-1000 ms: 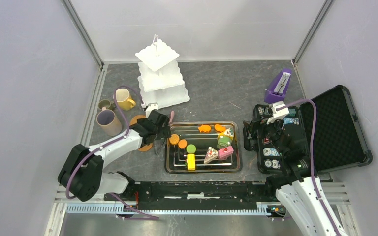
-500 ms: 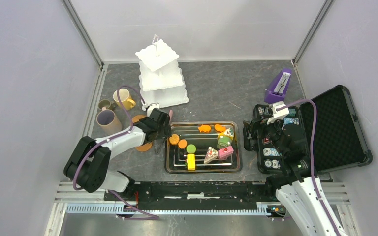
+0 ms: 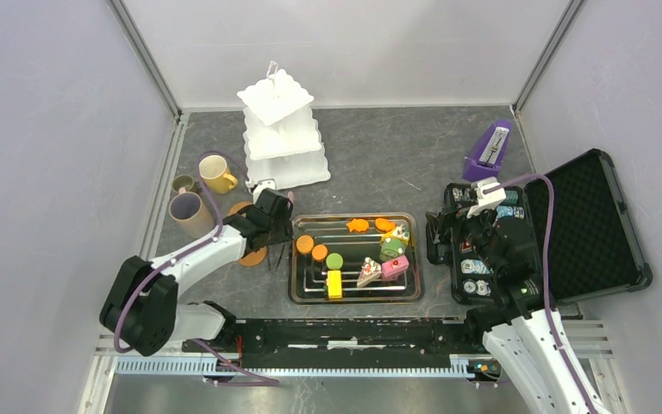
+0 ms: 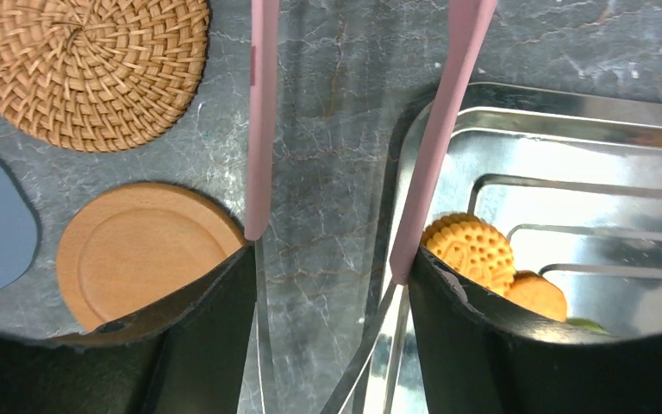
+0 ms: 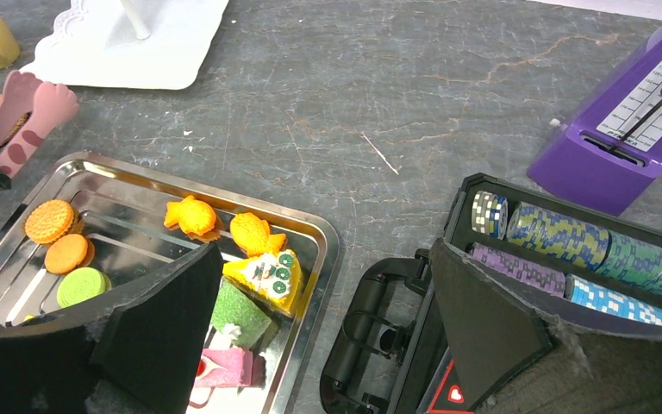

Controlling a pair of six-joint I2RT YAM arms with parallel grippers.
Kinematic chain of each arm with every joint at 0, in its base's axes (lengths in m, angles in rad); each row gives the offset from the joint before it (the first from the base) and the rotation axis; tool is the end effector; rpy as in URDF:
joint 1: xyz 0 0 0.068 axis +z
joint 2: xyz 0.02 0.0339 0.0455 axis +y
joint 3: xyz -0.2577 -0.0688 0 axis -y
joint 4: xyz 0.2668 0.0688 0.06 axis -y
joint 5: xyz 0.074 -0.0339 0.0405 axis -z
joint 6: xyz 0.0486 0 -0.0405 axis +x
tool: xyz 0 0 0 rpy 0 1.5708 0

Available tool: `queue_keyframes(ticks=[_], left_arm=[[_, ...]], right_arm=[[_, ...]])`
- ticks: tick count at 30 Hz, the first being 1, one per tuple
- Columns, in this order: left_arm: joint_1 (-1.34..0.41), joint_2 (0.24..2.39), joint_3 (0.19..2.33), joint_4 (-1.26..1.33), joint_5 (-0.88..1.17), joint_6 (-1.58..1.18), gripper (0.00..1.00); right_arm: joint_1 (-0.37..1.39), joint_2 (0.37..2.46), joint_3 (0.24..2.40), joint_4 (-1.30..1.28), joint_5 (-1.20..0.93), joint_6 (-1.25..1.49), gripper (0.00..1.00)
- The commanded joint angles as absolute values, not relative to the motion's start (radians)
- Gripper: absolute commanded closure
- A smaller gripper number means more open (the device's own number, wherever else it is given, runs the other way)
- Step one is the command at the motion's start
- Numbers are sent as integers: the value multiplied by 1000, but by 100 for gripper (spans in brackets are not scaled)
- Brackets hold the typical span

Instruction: Serve the afternoon tea

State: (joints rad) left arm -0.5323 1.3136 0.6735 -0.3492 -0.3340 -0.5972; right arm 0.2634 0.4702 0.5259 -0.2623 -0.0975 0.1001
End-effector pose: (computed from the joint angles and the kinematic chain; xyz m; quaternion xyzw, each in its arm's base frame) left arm 0.2408 -0.1234 0.1513 -0.0783 0.9427 -0.0168 0.3240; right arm 0.1659 0.0496 0.2799 -0.0939 0.7702 0.1510 0.6125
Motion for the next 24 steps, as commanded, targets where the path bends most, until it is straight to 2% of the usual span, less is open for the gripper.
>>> queue_keyframes(ticks=[1,11,17,24], left_arm=[[-530,1228,756,-475,-254,-601,36],[-645,1262,1053,-920,136,-323,36],[-803,1359,1223,-1125,137,-248,35],[-959,1449,1328,-1185,40,-214,35]], right_arm=[[259,479,528,-216,-106,104,2],[259,489,514,-192,-112,108,2],[258,479,523,-204,-106,108,2],[259,458,514,-226,-89,105,2]])
